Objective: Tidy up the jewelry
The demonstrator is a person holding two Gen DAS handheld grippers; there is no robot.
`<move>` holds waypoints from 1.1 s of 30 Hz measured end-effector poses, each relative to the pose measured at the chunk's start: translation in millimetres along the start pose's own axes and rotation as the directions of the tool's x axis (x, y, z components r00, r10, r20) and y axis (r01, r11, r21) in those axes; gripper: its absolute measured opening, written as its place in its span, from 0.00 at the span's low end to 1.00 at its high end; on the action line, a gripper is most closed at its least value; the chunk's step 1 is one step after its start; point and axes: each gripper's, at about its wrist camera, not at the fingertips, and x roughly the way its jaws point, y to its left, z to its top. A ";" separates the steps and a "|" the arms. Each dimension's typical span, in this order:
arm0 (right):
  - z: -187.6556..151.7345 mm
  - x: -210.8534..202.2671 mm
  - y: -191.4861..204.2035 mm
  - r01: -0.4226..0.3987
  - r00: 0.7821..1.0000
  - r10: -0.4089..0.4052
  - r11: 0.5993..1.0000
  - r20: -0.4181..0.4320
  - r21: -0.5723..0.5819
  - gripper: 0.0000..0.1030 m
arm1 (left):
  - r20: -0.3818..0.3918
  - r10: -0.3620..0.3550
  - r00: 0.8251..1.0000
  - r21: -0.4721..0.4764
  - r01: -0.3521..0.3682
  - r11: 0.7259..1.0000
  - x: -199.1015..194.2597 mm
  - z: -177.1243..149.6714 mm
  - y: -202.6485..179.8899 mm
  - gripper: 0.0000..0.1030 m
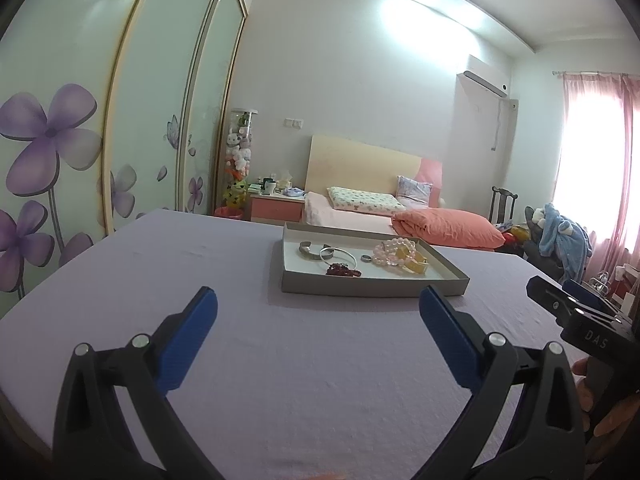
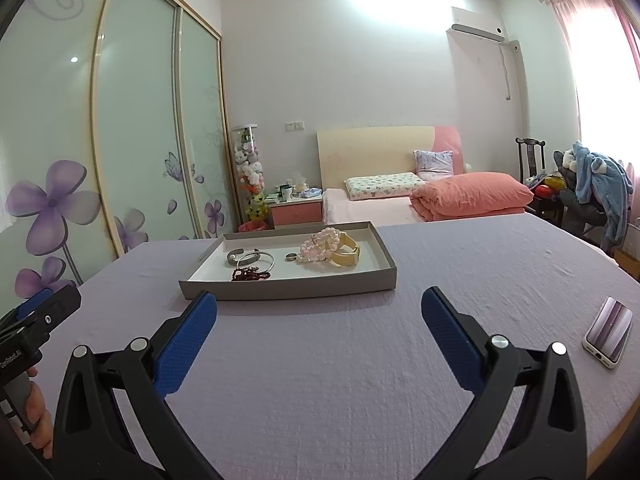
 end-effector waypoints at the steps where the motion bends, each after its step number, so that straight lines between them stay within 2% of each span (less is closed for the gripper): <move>1: 0.1 0.0 0.1 0.000 1.000 0.000 1.000 0.000 0.001 0.98 | 0.001 -0.001 1.000 0.000 0.001 1.000 -0.2 0.0 -0.4 0.96; 11: 1.6 -2.5 2.3 -0.009 1.000 0.009 1.000 0.008 0.001 0.98 | 0.021 -0.009 1.000 0.003 0.009 1.000 -4.5 3.5 -3.5 0.96; 33: 3.2 -6.2 3.8 -0.011 1.000 0.011 1.000 0.016 0.000 0.98 | 0.007 -0.014 1.000 0.006 0.014 1.000 -2.5 -0.5 -11.8 0.96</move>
